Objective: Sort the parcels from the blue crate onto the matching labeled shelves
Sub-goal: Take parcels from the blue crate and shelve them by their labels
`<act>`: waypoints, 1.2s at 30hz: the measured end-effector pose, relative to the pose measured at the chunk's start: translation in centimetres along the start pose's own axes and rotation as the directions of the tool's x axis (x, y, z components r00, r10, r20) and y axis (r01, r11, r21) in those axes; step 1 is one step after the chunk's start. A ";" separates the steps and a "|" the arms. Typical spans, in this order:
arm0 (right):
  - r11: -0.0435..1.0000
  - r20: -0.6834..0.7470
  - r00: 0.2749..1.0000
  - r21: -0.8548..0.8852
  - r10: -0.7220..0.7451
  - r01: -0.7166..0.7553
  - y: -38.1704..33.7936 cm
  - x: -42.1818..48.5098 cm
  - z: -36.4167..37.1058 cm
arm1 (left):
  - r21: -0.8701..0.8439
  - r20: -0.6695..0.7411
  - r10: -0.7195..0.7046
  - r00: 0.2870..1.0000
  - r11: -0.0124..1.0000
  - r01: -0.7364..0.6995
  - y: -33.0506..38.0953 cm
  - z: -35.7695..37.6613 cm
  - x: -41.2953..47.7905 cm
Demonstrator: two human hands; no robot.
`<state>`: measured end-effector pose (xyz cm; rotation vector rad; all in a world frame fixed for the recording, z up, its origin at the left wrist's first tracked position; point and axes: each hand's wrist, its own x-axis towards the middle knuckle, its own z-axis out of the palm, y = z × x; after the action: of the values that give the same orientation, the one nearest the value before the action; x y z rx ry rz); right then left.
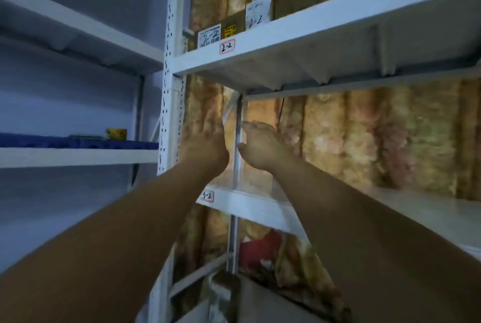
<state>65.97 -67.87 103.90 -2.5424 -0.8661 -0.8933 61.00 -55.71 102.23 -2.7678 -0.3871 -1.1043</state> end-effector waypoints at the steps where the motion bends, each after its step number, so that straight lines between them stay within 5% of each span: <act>1: 0.999 0.020 0.999 0.028 -0.030 0.029 -0.8 -0.6 0.7 | 0.032 0.025 -0.021 0.999 0.999 0.020 -0.2 0.3 -1.1; 6: 0.988 0.118 0.981 0.055 -0.152 0.147 -4.3 -5.1 4.6 | 0.186 0.132 -0.106 0.986 0.979 0.081 -3.4 1.6 -7.3; 11: 0.979 0.161 0.979 0.182 -0.125 0.095 -8.4 -9.6 9.6 | 0.195 0.255 -0.225 0.940 0.965 0.177 -9.5 3.0 -14.4; 19: 0.923 0.319 0.916 0.366 -0.242 0.117 -22.7 -18.4 19.2 | 0.363 0.348 -0.315 0.883 0.914 0.183 -24.7 4.5 -30.0; 27: 0.868 0.513 0.721 0.424 -0.465 0.258 -38.6 -28.3 27.5 | 0.452 0.530 -0.514 0.675 0.844 0.288 -38.3 4.3 -49.0; 36: 0.865 0.721 0.479 0.438 -0.500 0.243 -45.4 -36.2 36.3 | 0.532 0.666 -0.642 0.380 0.766 0.362 -46.4 6.8 -63.2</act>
<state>31.31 -32.05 56.92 -2.4673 -1.7244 0.4657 8.10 -21.58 55.03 -2.6987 -1.4698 0.3890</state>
